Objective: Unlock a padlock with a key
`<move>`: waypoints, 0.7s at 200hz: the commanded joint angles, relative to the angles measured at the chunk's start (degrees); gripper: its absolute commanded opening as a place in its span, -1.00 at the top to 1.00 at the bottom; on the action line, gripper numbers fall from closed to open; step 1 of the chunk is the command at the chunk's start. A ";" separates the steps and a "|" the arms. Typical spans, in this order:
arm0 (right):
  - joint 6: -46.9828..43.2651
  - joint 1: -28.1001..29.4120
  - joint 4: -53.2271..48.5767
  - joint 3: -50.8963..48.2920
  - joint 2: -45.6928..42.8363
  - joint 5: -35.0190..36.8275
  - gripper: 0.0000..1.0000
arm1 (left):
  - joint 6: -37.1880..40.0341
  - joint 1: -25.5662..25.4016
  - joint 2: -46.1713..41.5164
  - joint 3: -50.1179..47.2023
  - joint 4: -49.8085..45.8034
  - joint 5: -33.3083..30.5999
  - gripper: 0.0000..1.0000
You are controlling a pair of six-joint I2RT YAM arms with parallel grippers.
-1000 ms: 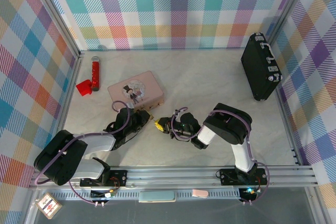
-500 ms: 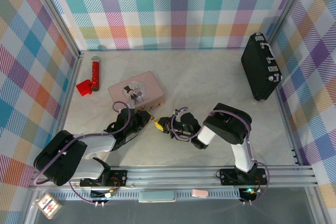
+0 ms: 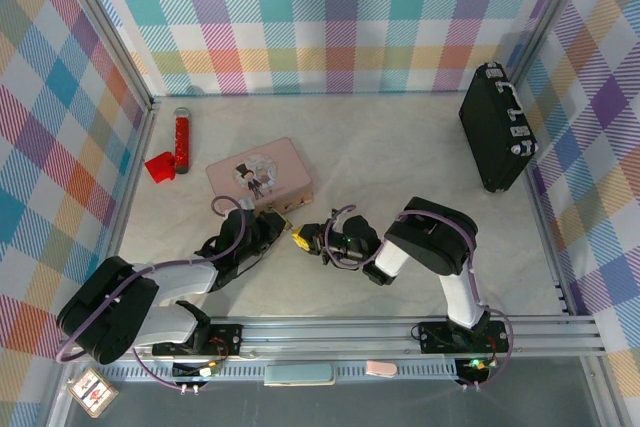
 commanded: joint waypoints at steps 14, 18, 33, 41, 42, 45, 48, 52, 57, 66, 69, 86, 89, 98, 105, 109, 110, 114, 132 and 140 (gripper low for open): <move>-0.32 -0.32 2.78 2.02 0.68 0.48 1.00 | -0.57 -2.24 -3.01 -0.04 6.28 2.43 1.00; -0.22 -0.33 2.68 2.09 0.65 0.50 1.00 | -0.63 -2.33 -2.99 -0.04 6.23 2.43 1.00; -0.19 -0.37 3.01 2.01 0.84 0.52 1.00 | -0.85 -2.90 -3.01 0.06 6.23 2.30 1.00; -0.31 -0.37 3.01 2.09 0.76 0.48 1.00 | -0.96 -3.27 -3.03 0.05 6.27 2.18 1.00; -0.30 -0.39 2.97 2.13 0.71 0.48 1.00 | -0.99 -3.33 -3.04 0.05 6.24 2.13 1.00; -0.35 -0.49 2.93 2.14 0.75 0.48 1.00 | -1.05 -3.51 -3.06 0.05 6.26 2.02 1.00; -0.38 -0.50 2.93 2.16 0.71 0.48 1.00 | -1.08 -3.67 -3.06 0.05 6.22 2.04 1.00; -0.38 -0.55 2.93 2.13 0.76 0.48 1.00 | -1.16 -3.83 -3.01 0.05 6.19 1.92 1.00; -0.49 -0.58 2.93 2.16 0.76 0.48 1.00 | -1.24 -4.12 -3.13 0.05 6.13 1.76 1.00; -0.57 -0.70 2.85 2.09 0.75 0.48 1.00 | -1.44 -4.59 -3.08 -0.04 6.02 1.51 1.00; -0.56 -0.69 2.84 2.15 0.76 0.48 1.00 | -1.49 -4.73 -3.14 0.03 6.00 1.47 1.00; -0.45 -0.85 3.00 2.20 0.89 0.32 1.00 | -1.71 -5.76 -3.06 0.13 5.80 0.99 1.00; -0.39 -0.92 3.01 2.24 0.93 0.31 1.00 | -1.79 -5.96 -3.07 0.21 5.76 0.88 1.00; -0.38 -1.09 2.93 2.20 0.85 0.25 1.00 | -1.89 -6.66 -3.00 0.38 5.67 0.55 1.00; -0.39 -1.20 2.84 2.25 0.76 0.22 1.00 | -1.97 -7.26 -2.97 0.56 5.51 0.21 1.00; -0.37 -1.38 2.84 2.21 0.76 0.22 1.00 | -2.06 -7.61 -2.89 0.65 5.46 0.08 1.00; -0.38 -1.38 2.84 2.27 0.76 0.17 1.00 | -2.06 -7.66 -2.80 0.70 5.44 0.02 1.00; -0.38 -1.46 2.84 2.36 0.68 0.07 1.00 | -2.06 -7.97 -2.75 0.82 5.38 -0.14 1.00; -0.80 -1.97 2.79 2.70 0.43 -0.26 1.00 | -2.15 -9.46 -2.16 1.27 5.25 -1.00 1.00; -1.07 -2.15 2.62 2.92 0.32 -0.46 1.00 | -2.15 -10.24 -1.85 1.49 5.27 -1.47 1.00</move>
